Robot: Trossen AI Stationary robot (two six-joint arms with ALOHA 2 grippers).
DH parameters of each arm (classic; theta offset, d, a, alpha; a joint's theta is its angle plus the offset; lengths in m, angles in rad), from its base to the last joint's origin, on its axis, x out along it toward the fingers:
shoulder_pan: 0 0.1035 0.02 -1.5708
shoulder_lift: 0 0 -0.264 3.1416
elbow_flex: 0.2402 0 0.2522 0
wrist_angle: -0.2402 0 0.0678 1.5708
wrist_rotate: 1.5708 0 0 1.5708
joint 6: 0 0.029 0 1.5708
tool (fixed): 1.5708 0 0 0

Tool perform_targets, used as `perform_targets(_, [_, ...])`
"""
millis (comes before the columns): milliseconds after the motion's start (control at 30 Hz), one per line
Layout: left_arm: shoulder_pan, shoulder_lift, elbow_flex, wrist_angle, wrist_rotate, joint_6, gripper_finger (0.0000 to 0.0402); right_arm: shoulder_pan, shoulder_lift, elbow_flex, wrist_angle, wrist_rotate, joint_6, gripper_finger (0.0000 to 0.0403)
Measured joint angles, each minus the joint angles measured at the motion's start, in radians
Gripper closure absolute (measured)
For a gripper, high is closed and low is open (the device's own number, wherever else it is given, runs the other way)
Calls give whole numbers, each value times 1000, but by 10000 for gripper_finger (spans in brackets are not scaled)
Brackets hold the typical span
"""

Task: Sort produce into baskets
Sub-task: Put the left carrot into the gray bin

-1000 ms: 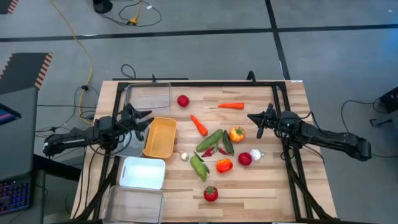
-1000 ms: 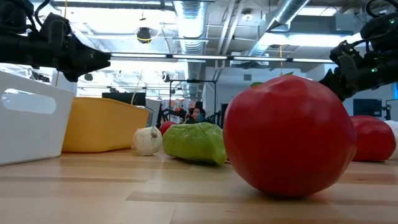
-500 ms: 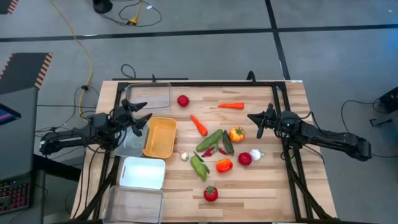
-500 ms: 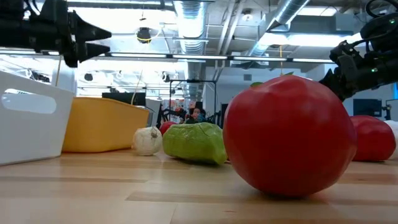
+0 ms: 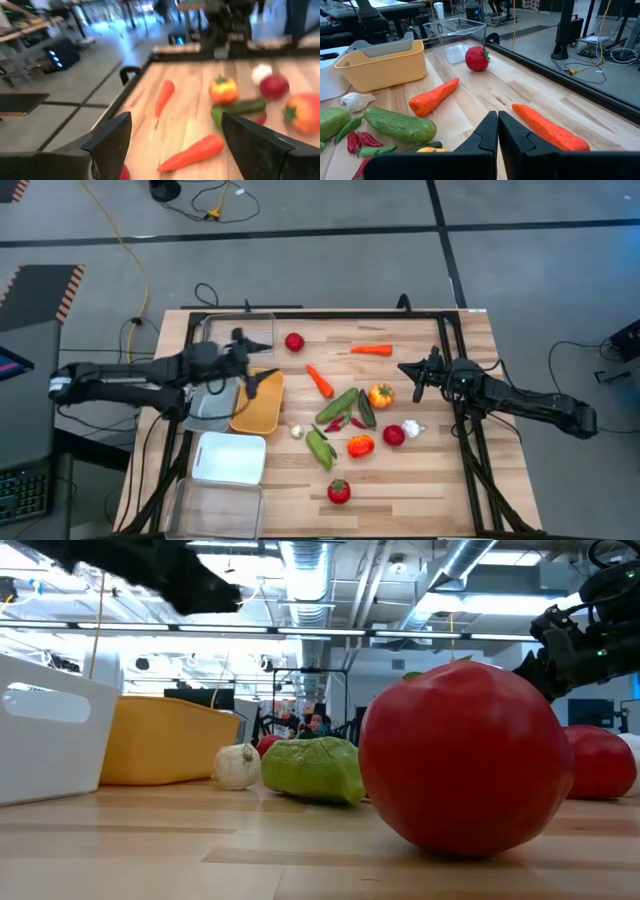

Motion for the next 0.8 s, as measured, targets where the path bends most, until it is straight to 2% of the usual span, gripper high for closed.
perform_targets(433, [1,617,526,-416,32,324,105,0,0,0,0,0,0,360])
perform_targets(667, [1,874,732,-637,30,484,111,0,0,0,0,0,0,360])
perform_targets(800, [4,977,803,-684,30,557,133,0,0,0,0,0,0,360])
